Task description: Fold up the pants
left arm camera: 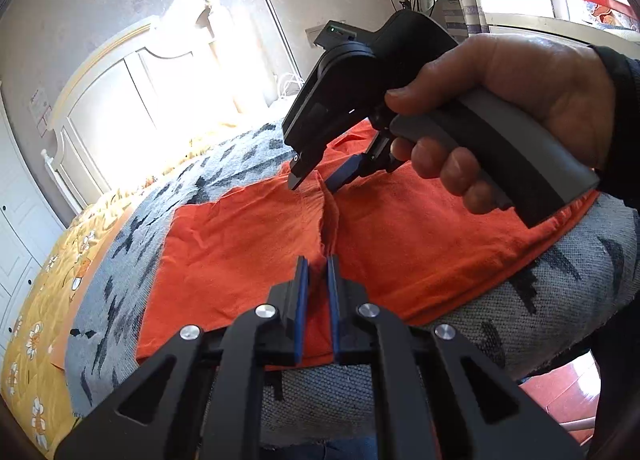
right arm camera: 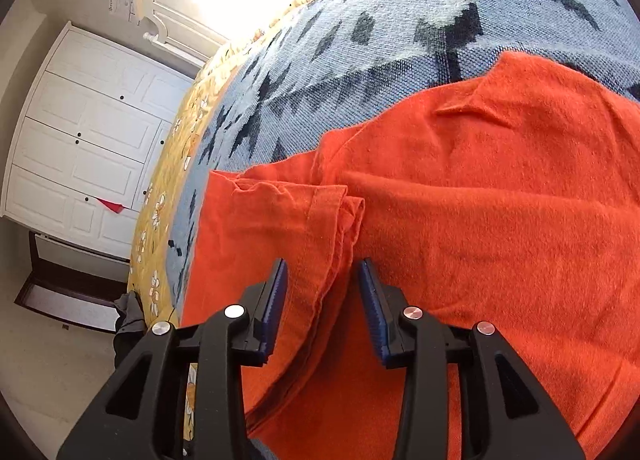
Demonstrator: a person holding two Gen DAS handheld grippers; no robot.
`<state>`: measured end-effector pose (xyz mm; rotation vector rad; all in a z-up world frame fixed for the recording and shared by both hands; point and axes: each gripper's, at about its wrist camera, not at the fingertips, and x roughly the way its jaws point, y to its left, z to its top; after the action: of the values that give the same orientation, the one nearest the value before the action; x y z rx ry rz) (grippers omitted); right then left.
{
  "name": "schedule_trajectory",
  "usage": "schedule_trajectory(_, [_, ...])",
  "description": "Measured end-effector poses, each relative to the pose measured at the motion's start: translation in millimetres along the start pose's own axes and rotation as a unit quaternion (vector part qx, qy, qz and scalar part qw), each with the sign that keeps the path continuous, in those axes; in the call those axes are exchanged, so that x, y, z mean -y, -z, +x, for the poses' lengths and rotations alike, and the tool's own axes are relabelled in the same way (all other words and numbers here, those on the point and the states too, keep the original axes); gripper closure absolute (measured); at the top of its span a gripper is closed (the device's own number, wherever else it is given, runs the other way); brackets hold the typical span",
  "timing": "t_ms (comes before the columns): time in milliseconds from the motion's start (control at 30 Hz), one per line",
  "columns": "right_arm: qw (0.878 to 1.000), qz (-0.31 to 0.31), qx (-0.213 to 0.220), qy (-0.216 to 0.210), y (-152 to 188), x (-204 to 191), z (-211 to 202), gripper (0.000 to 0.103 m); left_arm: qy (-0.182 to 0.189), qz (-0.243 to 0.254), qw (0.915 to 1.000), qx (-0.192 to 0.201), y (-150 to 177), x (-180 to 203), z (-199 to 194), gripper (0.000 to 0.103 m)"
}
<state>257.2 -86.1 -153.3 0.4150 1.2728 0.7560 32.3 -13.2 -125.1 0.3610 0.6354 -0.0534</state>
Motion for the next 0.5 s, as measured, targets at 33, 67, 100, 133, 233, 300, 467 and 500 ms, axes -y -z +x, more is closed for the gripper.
schedule_trajectory(33, [1.000, 0.001, 0.000, 0.002, -2.6, -1.2, 1.9, 0.064, 0.000, 0.000, 1.0000, 0.001, 0.1, 1.0, -0.7, 0.094])
schedule_trajectory(67, [1.000, 0.004, 0.001, 0.005, -5.0, -1.8, 3.7, 0.064, 0.000, 0.000, 1.0000, 0.001, 0.0, 0.0, -0.2, 0.094])
schedule_trajectory(100, [1.000, 0.008, 0.004, 0.007, -6.9, -2.3, 4.7, 0.064, 0.001, -0.001, 1.0000, 0.001, -0.1, -0.8, 0.1, 0.094])
schedule_trajectory(133, [1.000, 0.009, 0.007, 0.011, -8.5, -3.3, 5.7, 0.064, 0.002, -0.002, 1.0000, 0.001, 0.0, -1.4, 0.6, 0.094])
schedule_trajectory(233, [1.000, 0.006, 0.016, 0.025, -8.8, -7.7, 3.5, 0.064, 0.003, -0.002, 1.0000, 0.001, 0.3, 0.3, -0.3, 0.094])
schedule_trajectory(300, [1.000, 0.001, 0.018, 0.020, -9.5, -9.6, 4.5, 0.064, 0.005, 0.004, 1.0000, 0.002, -0.6, 2.9, 0.5, 0.094])
schedule_trajectory(467, [0.999, -0.020, 0.030, 0.021, -13.3, -14.0, 2.1, 0.093, 0.008, 0.012, 0.9999, 0.008, -7.0, 11.6, -0.5, 0.094])
schedule_trajectory(500, [0.999, -0.028, 0.037, 0.024, -12.9, -17.6, -2.2, 0.093, 0.010, 0.013, 0.9998, 0.009, -9.3, 13.2, -0.2, 0.094])
